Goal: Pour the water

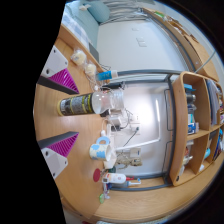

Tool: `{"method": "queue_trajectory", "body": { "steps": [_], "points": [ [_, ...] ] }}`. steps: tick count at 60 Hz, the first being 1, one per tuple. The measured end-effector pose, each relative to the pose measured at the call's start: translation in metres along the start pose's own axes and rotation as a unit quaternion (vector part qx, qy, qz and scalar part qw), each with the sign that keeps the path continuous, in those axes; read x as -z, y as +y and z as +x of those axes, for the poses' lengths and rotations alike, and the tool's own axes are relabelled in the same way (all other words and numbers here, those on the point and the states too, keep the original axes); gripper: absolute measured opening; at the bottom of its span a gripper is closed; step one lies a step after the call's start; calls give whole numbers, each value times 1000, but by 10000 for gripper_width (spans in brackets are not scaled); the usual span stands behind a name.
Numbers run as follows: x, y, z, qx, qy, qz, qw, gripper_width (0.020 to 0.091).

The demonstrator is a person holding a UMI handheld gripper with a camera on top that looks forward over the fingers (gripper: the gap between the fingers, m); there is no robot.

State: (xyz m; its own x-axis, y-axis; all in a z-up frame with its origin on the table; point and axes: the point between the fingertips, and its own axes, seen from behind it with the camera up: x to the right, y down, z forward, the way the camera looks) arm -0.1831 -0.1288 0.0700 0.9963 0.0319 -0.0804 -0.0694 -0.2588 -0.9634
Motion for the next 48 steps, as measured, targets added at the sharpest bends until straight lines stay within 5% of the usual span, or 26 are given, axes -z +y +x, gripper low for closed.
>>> {"method": "queue_trajectory", "body": {
  "steps": [15,26,48],
  "points": [
    [-48,-21,-26,20,-10,32,999,745],
    [-64,-29,-34,16,-12,59,998,449],
    [-74,-30,-29,38,-5,59,997,293]
  ]
}}
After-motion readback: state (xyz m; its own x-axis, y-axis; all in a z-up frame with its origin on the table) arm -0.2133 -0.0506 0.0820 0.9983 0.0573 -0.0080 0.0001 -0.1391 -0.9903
